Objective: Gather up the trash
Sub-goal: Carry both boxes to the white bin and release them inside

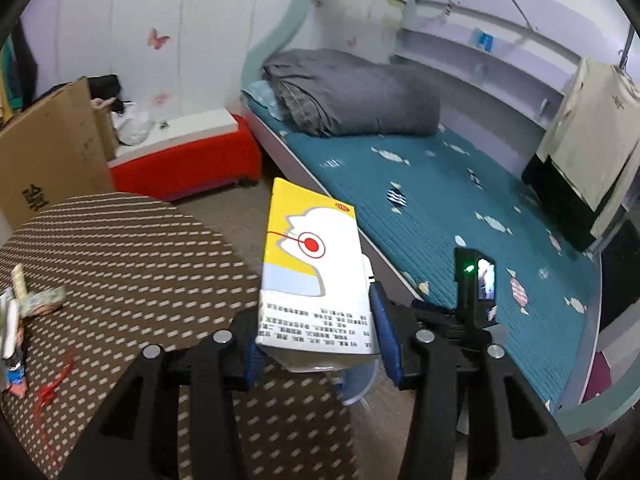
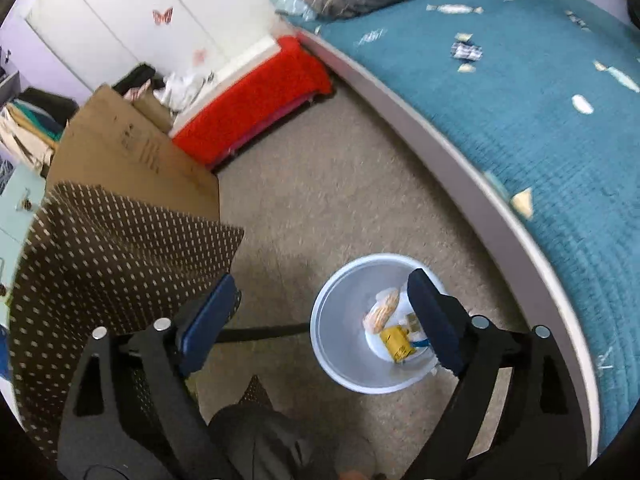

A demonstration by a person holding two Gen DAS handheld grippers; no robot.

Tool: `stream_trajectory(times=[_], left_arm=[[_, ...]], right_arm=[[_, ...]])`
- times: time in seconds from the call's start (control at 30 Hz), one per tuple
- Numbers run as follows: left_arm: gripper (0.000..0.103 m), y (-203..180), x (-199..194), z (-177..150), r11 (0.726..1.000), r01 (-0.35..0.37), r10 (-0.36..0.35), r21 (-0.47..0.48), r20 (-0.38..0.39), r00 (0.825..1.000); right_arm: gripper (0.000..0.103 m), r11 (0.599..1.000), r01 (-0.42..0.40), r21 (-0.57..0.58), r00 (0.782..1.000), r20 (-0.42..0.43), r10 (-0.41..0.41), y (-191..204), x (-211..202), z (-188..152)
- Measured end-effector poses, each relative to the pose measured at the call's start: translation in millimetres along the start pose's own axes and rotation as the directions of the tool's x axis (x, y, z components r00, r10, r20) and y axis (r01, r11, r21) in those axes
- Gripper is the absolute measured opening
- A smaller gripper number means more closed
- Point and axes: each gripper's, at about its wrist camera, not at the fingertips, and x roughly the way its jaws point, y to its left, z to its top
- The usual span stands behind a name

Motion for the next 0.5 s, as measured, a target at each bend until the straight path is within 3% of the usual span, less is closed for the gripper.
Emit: stream_trajectory(times=[0.3, 0.5], left_arm=[[0.046, -33.9, 76.4, 14.4, 0.996, 0.085, -0.083, 0.003, -0.167, 0.983], [0.049, -45.2, 132.0, 13.2, 0.998, 0.064, -0.058, 0.008, -0.327, 0.943]], right_arm=[[0.094, 1.0, -0.029, 0.004, 0.987, 0.159, 0.028, -3.8, -66.5, 29.4], [0.096, 0.999, -0.049, -0.003, 0.983, 0.179, 0.049, -3.1, -84.1, 36.3]])
